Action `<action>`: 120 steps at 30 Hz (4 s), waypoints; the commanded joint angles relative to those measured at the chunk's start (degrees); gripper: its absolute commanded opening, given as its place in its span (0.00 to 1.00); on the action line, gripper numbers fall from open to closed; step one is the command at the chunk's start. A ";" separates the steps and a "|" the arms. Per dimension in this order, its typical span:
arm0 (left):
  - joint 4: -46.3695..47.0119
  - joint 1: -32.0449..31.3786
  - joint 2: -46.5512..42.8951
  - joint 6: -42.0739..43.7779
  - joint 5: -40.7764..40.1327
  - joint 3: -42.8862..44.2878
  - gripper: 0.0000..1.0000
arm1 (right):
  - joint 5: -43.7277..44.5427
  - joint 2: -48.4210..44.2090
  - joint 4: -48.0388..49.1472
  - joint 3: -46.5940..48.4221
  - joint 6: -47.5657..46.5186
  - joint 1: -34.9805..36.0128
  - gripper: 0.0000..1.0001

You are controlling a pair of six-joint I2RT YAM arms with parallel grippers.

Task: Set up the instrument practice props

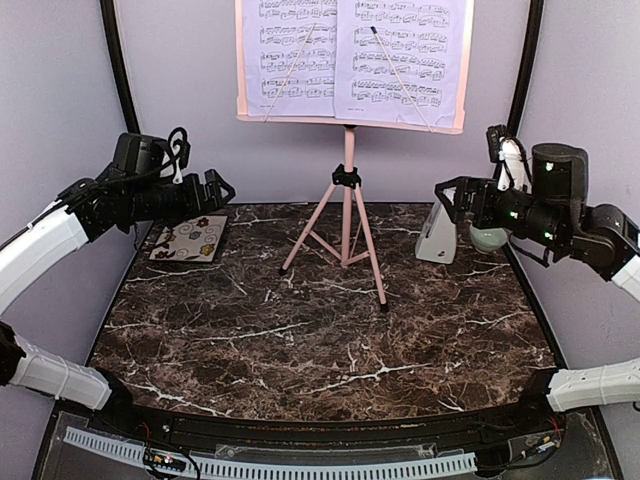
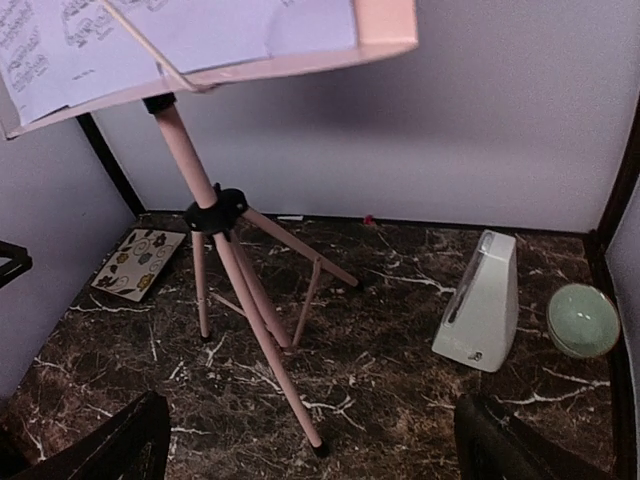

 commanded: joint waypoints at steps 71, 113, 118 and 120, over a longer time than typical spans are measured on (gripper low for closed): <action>10.17 19.06 10.03 -1.71 16.15 -3.35 0.99 | 5.39 40.67 7.54 13.10 4.10 -26.57 0.20; 16.48 -1.01 -11.18 0.58 26.58 -29.74 0.95 | -35.20 0.03 17.58 -17.21 -4.20 1.33 0.15; 16.82 -1.16 -13.95 4.53 27.36 -31.87 0.94 | -33.85 12.53 21.10 -10.72 -10.82 8.25 0.15; 17.78 -1.16 -15.27 6.12 29.47 -33.23 0.94 | -34.94 16.53 24.47 -8.77 -13.87 10.30 0.14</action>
